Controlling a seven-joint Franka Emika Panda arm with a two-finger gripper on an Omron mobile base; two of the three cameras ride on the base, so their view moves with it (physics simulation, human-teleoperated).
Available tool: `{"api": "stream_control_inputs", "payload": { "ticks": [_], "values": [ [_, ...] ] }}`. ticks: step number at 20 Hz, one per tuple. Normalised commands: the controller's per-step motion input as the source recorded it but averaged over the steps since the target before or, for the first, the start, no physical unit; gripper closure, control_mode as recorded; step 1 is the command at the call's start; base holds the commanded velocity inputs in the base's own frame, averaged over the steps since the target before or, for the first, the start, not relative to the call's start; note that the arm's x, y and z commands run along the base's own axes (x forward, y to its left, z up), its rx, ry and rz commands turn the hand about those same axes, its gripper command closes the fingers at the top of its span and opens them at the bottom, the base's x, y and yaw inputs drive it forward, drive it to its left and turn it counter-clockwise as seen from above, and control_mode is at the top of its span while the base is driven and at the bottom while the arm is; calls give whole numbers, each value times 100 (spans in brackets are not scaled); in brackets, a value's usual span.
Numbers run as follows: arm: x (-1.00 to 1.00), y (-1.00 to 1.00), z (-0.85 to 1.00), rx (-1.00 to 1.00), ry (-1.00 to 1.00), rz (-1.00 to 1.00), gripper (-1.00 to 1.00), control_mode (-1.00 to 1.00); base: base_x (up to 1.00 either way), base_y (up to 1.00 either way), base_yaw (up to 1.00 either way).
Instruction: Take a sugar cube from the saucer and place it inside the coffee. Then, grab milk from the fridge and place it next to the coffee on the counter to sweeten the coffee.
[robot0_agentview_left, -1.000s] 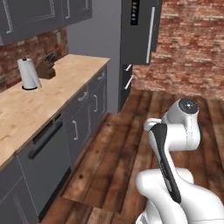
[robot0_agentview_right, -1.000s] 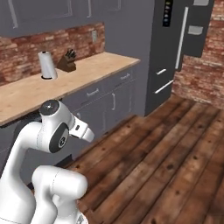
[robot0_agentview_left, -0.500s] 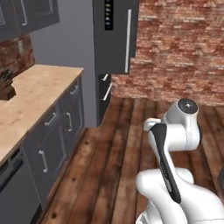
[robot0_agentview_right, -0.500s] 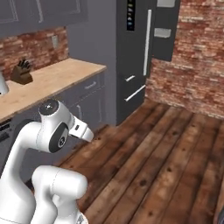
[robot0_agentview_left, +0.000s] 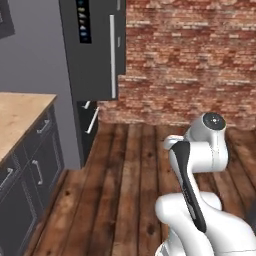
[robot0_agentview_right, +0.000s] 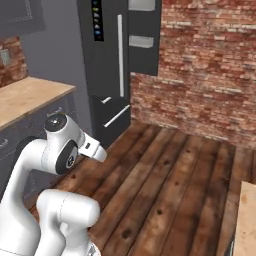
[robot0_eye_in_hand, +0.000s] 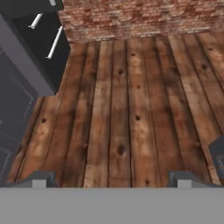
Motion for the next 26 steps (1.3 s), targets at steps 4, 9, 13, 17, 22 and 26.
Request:
{"api": "stream_control_inputs", "payload": {
  "ticks": [4, 9, 13, 17, 22, 26],
  "values": [
    [0, 0, 0, 0, 0, 0, -100, 100, 100, -77, -23],
    [0, 0, 0, 0, 0, 0, -100, 100, 100, -76, -12],
    [0, 0, 0, 0, 0, 0, -100, 100, 100, -56, 0],
    [0, 0, 0, 0, 0, 0, -100, 100, 100, -54, 0],
    [0, 0, 0, 0, 0, 0, -100, 100, 100, -52, 0],
    [0, 0, 0, 0, 0, 0, -100, 100, 100, -44, 0]
  ]
}}
